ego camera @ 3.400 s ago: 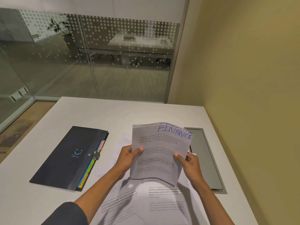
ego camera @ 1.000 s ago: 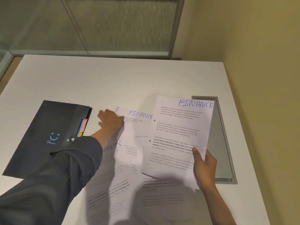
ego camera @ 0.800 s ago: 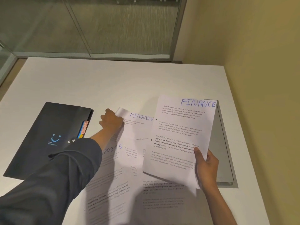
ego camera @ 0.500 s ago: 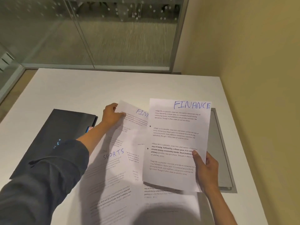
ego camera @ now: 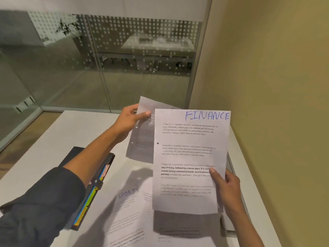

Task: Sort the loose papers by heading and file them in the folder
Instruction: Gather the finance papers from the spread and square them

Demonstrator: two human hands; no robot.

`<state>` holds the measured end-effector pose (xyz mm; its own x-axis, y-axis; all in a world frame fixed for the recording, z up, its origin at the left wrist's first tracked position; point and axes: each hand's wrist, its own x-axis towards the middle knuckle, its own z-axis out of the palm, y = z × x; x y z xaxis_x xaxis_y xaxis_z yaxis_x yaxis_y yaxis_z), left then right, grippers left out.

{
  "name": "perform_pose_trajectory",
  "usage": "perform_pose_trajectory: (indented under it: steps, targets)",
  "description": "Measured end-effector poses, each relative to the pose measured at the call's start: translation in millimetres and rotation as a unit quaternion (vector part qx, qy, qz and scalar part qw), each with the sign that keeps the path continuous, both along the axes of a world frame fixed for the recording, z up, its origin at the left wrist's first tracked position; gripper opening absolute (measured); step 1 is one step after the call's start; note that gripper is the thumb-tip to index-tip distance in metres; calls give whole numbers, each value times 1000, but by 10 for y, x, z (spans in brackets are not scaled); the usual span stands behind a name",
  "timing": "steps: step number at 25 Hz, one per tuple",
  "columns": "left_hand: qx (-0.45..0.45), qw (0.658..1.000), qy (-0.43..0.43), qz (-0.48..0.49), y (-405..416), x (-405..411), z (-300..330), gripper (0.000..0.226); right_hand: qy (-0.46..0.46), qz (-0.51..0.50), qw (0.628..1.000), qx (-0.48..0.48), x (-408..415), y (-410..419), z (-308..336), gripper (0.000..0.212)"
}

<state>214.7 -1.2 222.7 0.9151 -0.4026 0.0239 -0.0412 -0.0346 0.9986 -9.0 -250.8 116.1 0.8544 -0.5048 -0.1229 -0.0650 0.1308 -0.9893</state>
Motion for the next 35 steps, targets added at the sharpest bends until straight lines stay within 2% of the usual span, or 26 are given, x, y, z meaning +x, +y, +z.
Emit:
perform_pose_trajectory:
  steps: [4, 7, 8, 11, 14, 17, 21, 25, 28, 31, 34, 35]
  targets:
    - [-57, 998, -3, -26, -8, -224, 305, 24, -46, 14, 999, 4, 60, -11, 296, 30]
    - [-84, 996, 13, -27, -45, -402, 429, 20, -69, 28, 997, 10, 72, 22, 449, 52]
    - [-95, 995, 19, -27, -56, -449, 454, 21, -69, 32, 997, 13, 69, 43, 498, 50]
    - [-112, 993, 27, -33, -94, -559, 499, 27, -69, 30, 997, 21, 52, 105, 585, 18]
    - [-117, 992, 35, -31, -117, -690, 560, 30, -69, 22, 997, 34, 5, 172, 642, 13]
    - [-164, 981, 84, -56, -86, -807, 569, 35, -68, -2, 997, 48, -43, 181, 648, 15]
    - [-103, 985, 111, -83, 30, -972, 162, 55, -64, -35, 996, 46, -126, 163, 614, 17]
    - [-71, 991, 88, -65, -32, -1263, -161, 30, -59, -36, 997, 17, -214, 191, 515, 21]
    - [-53, 996, 68, -29, -30, -1352, -205, 23, -58, -18, 997, -43, -269, 214, 441, 31]
    - [-25, 997, 58, -44, 37, -1419, -227, 21, -32, -16, 992, -124, -277, 184, 444, 45]
    - [4, 995, 60, -77, 94, -1459, -278, 22, -55, 37, 996, -53, -257, 140, 471, 57]
    - [2, 994, 66, -85, 104, -1464, -307, 22, -61, 54, 997, -17, -250, 141, 489, 55]
